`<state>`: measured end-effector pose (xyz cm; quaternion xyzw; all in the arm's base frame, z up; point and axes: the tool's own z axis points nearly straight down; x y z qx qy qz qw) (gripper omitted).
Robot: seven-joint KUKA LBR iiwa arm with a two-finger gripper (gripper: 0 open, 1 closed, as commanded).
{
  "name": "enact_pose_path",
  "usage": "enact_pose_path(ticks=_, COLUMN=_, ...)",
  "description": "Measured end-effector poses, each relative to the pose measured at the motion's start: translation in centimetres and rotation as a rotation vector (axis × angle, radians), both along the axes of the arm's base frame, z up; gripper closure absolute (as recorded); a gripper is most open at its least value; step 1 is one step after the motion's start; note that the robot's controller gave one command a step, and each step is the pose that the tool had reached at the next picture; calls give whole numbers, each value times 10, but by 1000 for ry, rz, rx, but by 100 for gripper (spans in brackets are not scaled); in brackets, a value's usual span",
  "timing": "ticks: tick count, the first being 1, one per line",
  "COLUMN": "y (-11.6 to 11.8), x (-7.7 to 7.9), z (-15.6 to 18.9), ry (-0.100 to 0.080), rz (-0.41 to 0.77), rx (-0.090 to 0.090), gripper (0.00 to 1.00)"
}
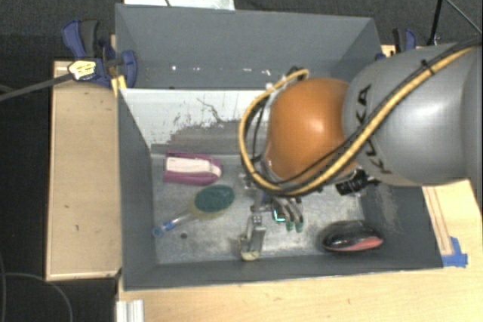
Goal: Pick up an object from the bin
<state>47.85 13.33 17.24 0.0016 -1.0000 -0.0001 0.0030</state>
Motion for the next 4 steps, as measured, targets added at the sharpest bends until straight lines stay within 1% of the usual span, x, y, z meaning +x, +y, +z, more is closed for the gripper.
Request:
enact_pose_path(ticks=1, y=51, x=60, z=-104, ry=-8, rz=545, rx=4, gripper=0)
enact_pose_path(ticks=2, y=48, x=69, z=-71, ry=-13, rz=284, rx=3, gripper=0)
enact_pose_path(ticks=3, y=35, x=72, z=-72, ry=-8, rz=201, rx=2, gripper=0)
enact_pose_path(ticks=4, y=104, x=67, z=-102, ry=-10, rz=326, rx=5, gripper=0)
